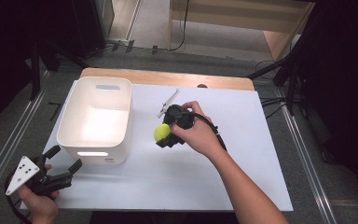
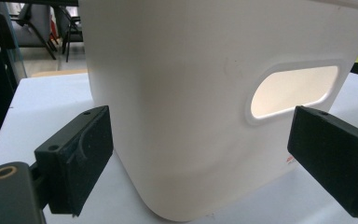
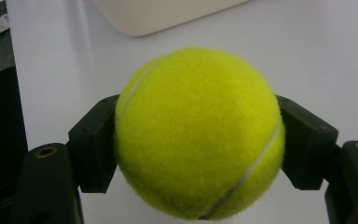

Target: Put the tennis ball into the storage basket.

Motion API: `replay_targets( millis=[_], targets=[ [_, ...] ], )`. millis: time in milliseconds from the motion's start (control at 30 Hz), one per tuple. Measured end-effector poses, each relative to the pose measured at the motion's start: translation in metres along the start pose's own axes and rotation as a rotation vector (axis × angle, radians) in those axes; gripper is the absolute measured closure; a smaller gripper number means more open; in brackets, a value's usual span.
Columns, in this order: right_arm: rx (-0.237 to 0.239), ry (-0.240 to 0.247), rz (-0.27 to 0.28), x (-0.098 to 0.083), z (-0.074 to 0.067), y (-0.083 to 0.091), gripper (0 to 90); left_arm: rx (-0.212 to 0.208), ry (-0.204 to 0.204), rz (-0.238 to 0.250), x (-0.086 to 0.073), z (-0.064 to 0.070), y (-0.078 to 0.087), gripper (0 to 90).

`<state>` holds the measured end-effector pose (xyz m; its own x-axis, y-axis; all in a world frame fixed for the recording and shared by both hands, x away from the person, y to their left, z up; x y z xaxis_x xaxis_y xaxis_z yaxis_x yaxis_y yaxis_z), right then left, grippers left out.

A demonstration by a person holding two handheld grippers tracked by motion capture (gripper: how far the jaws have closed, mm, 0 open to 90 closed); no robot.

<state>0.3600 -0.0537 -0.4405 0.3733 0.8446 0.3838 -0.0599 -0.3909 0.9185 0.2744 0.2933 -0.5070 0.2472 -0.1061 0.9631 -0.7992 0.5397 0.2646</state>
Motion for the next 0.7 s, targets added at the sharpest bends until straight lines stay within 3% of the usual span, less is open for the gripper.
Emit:
replay_targets(
  millis=[467,700],
  targets=[
    [0.021,0.013,0.047,0.021,-0.004,0.010,23.8,-0.002,0.001,-0.002,0.000,0.000,-0.001,7.2],
    [0.019,0.024,0.041,0.031,-0.006,0.011,23.8,-0.004,0.000,-0.001,0.000,0.000,-0.001,7.3]
  ],
)
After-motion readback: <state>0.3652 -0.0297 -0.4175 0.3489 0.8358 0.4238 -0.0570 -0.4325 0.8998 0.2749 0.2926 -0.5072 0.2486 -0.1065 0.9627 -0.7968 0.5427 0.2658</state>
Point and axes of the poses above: each handheld gripper's, and its own axes: y roughly backward along the jaws, x roughly out of its top, z roughly to its right, the point moved 6 cm from there along -y, roughly forward along the jaws, and after that the axes turned 5 degrees about -z, right-handed, at the moved point
